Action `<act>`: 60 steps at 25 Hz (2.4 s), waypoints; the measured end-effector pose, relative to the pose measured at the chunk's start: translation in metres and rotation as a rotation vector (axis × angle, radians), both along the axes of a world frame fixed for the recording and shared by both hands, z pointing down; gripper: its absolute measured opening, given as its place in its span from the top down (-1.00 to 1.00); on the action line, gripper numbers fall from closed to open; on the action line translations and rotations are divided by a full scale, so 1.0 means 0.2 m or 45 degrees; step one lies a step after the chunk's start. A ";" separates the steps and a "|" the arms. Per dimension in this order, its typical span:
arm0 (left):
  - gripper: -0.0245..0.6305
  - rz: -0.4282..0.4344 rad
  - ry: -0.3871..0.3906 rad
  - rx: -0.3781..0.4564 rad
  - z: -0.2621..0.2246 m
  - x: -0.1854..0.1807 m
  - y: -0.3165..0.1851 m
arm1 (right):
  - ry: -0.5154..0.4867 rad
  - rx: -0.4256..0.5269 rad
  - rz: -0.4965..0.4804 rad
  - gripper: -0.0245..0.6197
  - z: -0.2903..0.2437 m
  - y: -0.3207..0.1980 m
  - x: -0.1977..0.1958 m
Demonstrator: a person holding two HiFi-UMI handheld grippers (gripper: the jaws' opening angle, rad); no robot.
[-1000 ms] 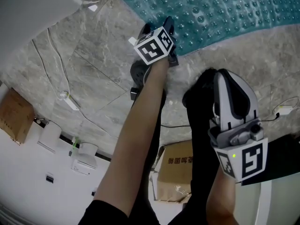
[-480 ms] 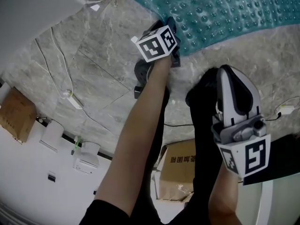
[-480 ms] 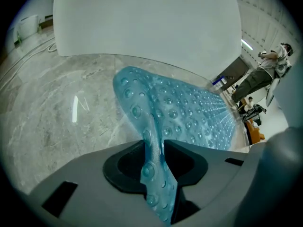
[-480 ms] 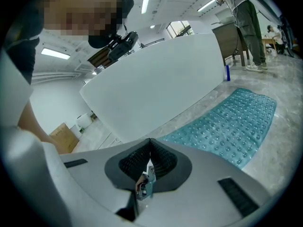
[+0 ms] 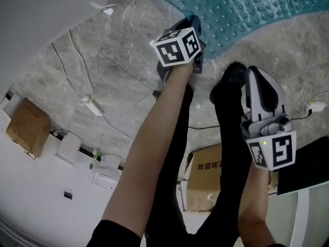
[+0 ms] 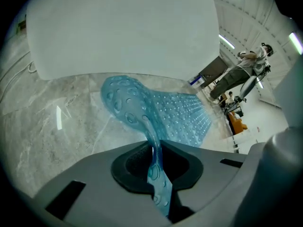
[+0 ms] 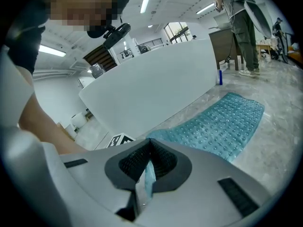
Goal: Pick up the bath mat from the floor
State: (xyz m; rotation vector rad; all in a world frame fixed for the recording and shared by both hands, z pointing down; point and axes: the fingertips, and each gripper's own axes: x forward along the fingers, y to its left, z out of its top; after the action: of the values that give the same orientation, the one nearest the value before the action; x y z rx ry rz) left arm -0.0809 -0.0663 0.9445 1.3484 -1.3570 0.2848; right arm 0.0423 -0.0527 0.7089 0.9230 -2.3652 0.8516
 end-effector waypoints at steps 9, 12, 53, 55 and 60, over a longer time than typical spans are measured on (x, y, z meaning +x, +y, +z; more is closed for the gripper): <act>0.80 0.097 0.087 0.123 -0.66 0.29 -0.12 | 0.014 0.089 0.058 0.89 -0.63 -0.12 0.19; 0.80 0.082 0.120 0.134 -0.91 0.36 -0.14 | 0.026 0.128 0.086 0.89 -0.88 -0.18 0.29; 0.81 0.400 -0.059 0.800 -3.98 0.69 0.20 | -0.131 0.513 0.219 0.89 -3.01 -0.09 0.95; 0.82 0.444 -0.108 0.850 -4.08 0.65 0.28 | -0.158 0.537 0.230 0.89 -3.09 -0.01 0.89; 0.82 0.512 -0.184 1.001 -4.36 0.55 0.52 | -0.285 0.539 0.235 0.89 -3.31 0.25 0.68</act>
State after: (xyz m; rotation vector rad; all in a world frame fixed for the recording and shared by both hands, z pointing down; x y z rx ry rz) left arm 0.0288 0.0378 0.0718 2.3034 -1.3615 0.1108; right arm 0.1781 -0.0027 0.0469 1.2861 -2.7499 0.5476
